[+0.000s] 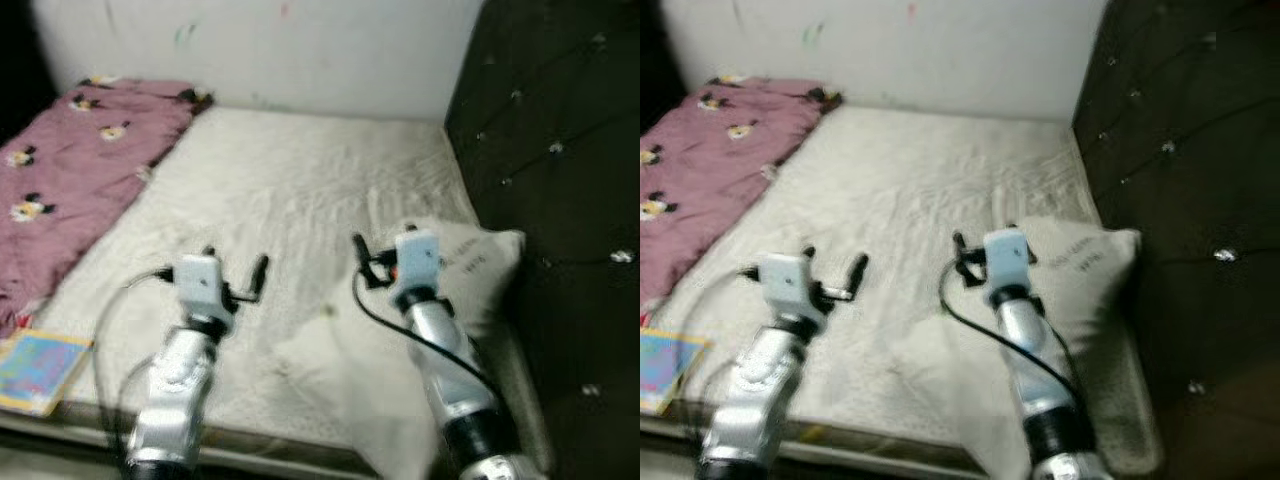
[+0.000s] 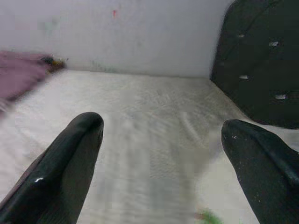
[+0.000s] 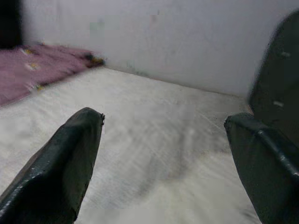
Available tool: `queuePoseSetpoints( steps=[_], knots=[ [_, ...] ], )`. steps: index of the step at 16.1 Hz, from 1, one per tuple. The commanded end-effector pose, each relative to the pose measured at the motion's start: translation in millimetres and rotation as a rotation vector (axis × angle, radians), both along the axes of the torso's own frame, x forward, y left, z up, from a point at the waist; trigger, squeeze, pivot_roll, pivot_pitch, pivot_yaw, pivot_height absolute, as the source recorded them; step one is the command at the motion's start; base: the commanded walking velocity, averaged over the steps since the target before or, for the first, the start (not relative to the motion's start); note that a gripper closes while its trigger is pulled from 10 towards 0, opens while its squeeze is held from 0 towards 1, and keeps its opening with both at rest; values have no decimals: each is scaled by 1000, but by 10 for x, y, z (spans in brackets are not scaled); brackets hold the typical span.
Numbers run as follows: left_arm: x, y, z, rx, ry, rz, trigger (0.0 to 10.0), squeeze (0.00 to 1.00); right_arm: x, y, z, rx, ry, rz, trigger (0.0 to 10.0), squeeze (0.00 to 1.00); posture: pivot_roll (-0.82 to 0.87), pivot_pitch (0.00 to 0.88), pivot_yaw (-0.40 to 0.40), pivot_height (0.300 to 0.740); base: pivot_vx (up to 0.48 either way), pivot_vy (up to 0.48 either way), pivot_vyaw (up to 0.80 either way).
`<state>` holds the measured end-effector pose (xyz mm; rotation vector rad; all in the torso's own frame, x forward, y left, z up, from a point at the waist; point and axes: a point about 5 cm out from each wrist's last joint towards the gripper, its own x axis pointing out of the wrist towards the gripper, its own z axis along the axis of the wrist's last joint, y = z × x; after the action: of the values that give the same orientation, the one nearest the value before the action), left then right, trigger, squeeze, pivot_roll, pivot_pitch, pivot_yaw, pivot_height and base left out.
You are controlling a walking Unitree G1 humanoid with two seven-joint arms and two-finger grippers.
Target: Clean up the room
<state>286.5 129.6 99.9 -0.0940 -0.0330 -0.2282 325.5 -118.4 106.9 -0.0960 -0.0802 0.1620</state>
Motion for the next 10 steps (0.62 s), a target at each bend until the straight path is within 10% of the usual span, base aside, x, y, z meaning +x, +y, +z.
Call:
queuePoseSetpoints(
  steps=[1, 10],
  knots=[
    [7, 118, 12, 23, -3, 25, 10000, 0, 22, 83, 67, 19, -24, 13, 10000, 0, 27, 0, 16, 740, 0, 0, 0],
    [5, 110, 23, 5, -12, 17, 10000, 0, 33, 74, 74, 20, -24, 10, 10000, 0, 28, 0, 14, 740, 0, 0, -178]
  ],
)
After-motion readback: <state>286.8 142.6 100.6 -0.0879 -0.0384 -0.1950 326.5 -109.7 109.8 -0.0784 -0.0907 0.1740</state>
